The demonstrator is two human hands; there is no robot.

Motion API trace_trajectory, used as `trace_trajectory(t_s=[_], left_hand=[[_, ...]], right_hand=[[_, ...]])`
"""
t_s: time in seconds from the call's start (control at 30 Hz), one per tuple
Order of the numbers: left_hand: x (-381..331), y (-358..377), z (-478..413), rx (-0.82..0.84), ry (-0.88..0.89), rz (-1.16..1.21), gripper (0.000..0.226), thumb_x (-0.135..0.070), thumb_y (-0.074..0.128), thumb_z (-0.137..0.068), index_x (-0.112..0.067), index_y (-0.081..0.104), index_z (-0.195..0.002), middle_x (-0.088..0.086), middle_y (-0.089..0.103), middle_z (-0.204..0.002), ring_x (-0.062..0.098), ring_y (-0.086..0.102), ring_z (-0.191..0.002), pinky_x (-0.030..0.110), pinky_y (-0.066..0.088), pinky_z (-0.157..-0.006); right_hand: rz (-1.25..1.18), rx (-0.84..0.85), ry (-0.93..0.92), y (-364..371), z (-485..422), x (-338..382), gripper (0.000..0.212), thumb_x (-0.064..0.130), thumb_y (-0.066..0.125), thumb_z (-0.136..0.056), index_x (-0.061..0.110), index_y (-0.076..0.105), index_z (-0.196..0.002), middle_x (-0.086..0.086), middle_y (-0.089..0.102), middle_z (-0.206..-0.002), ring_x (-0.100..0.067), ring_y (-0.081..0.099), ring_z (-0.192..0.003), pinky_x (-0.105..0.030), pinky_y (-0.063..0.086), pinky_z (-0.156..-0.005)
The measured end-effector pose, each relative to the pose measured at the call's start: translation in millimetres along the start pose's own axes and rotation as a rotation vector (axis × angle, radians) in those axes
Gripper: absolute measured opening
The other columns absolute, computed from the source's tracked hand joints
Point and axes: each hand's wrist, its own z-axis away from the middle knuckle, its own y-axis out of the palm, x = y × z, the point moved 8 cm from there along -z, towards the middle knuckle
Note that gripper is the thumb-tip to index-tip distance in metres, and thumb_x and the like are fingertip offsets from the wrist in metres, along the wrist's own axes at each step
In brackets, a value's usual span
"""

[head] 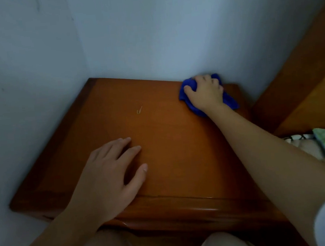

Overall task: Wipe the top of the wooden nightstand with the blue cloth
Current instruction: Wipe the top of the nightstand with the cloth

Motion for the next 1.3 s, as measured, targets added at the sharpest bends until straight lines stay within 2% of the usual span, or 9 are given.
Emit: trace_trajectory(t_s=[0.1,0.23,0.43,0.57,0.73,0.83,1.03,1.2,1.3], left_hand=[[0.9,-1.4,0.2,-0.009,-0.006,0.015,0.059,-0.062,0.031,-0.097,-0.028,0.059,-0.136,-0.003,0.053,-0.146,0.016,0.042,-0.138,0.036,0.028,-0.110],[0.0,-2.5,-0.2,-0.012,0.000,0.014,0.056,-0.059,0.036,-0.096,-0.026,0.062,-0.133,-0.001,0.055,-0.144,0.017,0.046,-0.135,0.040,0.036,-0.111],[0.9,-0.5,1.9,-0.025,0.011,0.005,0.055,-0.058,0.037,-0.097,-0.026,0.062,-0.133,-0.001,0.056,-0.143,0.017,0.047,-0.135,0.038,0.035,-0.109],[2.9,3.4,3.6,-0.023,0.014,-0.004,0.058,-0.063,0.031,-0.098,-0.029,0.057,-0.137,-0.003,0.052,-0.147,0.016,0.042,-0.139,0.040,0.034,-0.112],[1.0,3.2,3.5,-0.037,0.019,-0.006,0.057,-0.062,0.032,-0.099,-0.028,0.058,-0.136,-0.002,0.053,-0.146,0.017,0.043,-0.138,0.043,0.036,-0.113],[0.1,1.8,2.3,-0.040,0.013,-0.004,0.056,-0.060,0.034,-0.098,-0.027,0.059,-0.136,-0.002,0.053,-0.145,0.017,0.044,-0.137,0.039,0.032,-0.112],[0.1,-2.0,0.6,-0.032,-0.006,0.006,0.055,-0.060,0.035,-0.097,-0.028,0.059,-0.135,-0.004,0.054,-0.145,0.016,0.043,-0.137,0.036,0.030,-0.111],[-3.8,-4.8,0.3,-0.018,-0.006,-0.008,0.056,-0.057,0.037,-0.095,-0.025,0.061,-0.134,0.000,0.054,-0.145,0.018,0.044,-0.137,0.036,0.031,-0.111],[-4.7,-5.4,3.2,-0.015,0.003,-0.010,0.057,-0.056,0.036,-0.096,-0.023,0.060,-0.136,0.003,0.054,-0.146,0.019,0.044,-0.138,0.038,0.032,-0.112]], right_hand=[[-0.025,0.040,-0.131,18.0,10.6,58.6,0.056,0.056,0.044,-0.094,0.024,0.052,-0.139,-0.009,0.051,-0.142,-0.036,0.042,-0.130,-0.050,0.032,-0.108],[-0.080,0.101,-0.344,28.7,51.1,115.9,0.053,0.054,0.045,-0.096,0.026,0.052,-0.140,-0.003,0.051,-0.142,-0.031,0.042,-0.132,-0.049,0.031,-0.110],[-0.165,0.165,-0.534,4.9,113.0,97.2,0.048,0.053,0.048,-0.097,0.030,0.052,-0.139,0.007,0.050,-0.143,-0.022,0.042,-0.133,-0.044,0.035,-0.108],[-0.144,0.092,-0.458,-18.8,122.5,30.4,0.046,0.051,0.050,-0.097,0.029,0.055,-0.137,0.006,0.053,-0.142,-0.021,0.045,-0.132,-0.041,0.036,-0.108],[-0.038,-0.025,-0.161,-41.3,82.3,-65.5,0.046,0.046,0.052,-0.098,0.021,0.057,-0.136,-0.010,0.055,-0.141,-0.037,0.048,-0.127,-0.045,0.038,-0.106],[-0.005,-0.052,-0.030,-35.5,54.4,-77.3,0.047,0.050,0.048,-0.097,0.023,0.056,-0.135,-0.012,0.053,-0.140,-0.040,0.045,-0.126,-0.047,0.037,-0.104],[-0.027,-0.015,-0.075,-4.2,23.3,2.0,0.050,0.051,0.049,-0.094,0.026,0.055,-0.137,-0.009,0.053,-0.141,-0.039,0.044,-0.127,-0.047,0.035,-0.107],[-0.132,0.092,-0.412,28.1,65.3,124.8,0.048,0.050,0.050,-0.095,0.026,0.056,-0.137,-0.002,0.055,-0.140,-0.032,0.045,-0.128,-0.047,0.035,-0.107],[-0.178,0.151,-0.595,35.9,92.8,167.3,0.046,0.050,0.050,-0.096,0.028,0.057,-0.136,0.002,0.055,-0.139,-0.030,0.045,-0.129,-0.047,0.036,-0.106]])
